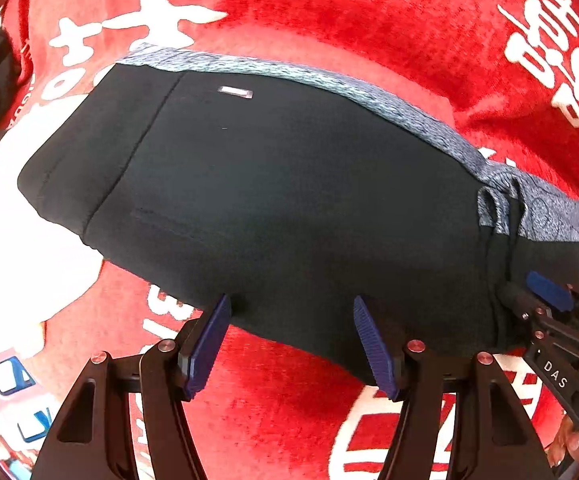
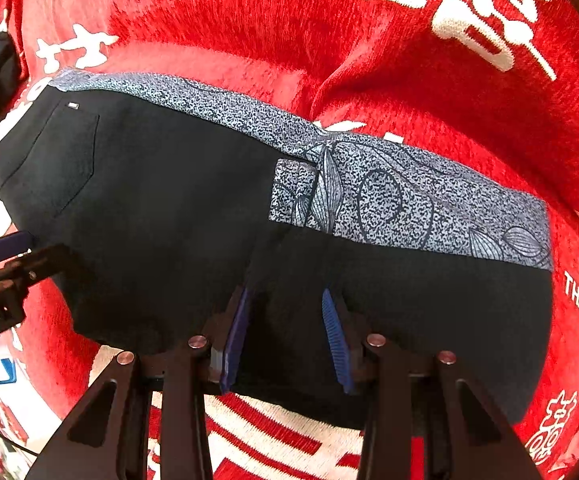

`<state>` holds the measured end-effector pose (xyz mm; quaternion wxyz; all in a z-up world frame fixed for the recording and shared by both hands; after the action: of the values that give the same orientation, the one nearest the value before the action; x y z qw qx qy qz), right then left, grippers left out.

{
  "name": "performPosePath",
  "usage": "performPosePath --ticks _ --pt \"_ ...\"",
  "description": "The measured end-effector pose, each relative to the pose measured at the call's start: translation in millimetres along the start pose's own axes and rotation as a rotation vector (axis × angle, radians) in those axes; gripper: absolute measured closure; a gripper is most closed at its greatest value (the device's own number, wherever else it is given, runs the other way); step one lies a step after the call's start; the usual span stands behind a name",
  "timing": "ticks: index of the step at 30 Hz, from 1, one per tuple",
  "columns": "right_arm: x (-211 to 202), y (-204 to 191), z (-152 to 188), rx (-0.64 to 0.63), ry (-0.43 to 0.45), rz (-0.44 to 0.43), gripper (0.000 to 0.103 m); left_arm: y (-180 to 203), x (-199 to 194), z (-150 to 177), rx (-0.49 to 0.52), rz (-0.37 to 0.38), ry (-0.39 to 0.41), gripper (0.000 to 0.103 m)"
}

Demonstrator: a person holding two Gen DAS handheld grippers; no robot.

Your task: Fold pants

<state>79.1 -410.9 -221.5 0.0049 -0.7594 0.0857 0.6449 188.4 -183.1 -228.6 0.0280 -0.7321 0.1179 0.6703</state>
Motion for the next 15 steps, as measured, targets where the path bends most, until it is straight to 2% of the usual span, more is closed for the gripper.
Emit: performPosePath --ticks 15 --pt "-6.3 -29.5 8.0 -0.016 -0.019 0.020 0.060 -42.2 -11.6 -0.1 -0.064 0.012 0.017 0.038"
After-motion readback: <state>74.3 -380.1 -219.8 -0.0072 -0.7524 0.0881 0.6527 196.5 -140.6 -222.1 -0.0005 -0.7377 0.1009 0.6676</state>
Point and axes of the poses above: each gripper's, at about its wrist camera, not at the fingertips, and x roughly the way its jaws point, y to its right, z to its underside, the point moved 2 cm from there along x, roughly the way its jaws point, and after that the axes turned 6 degrees about z, right-handed, at the moved point
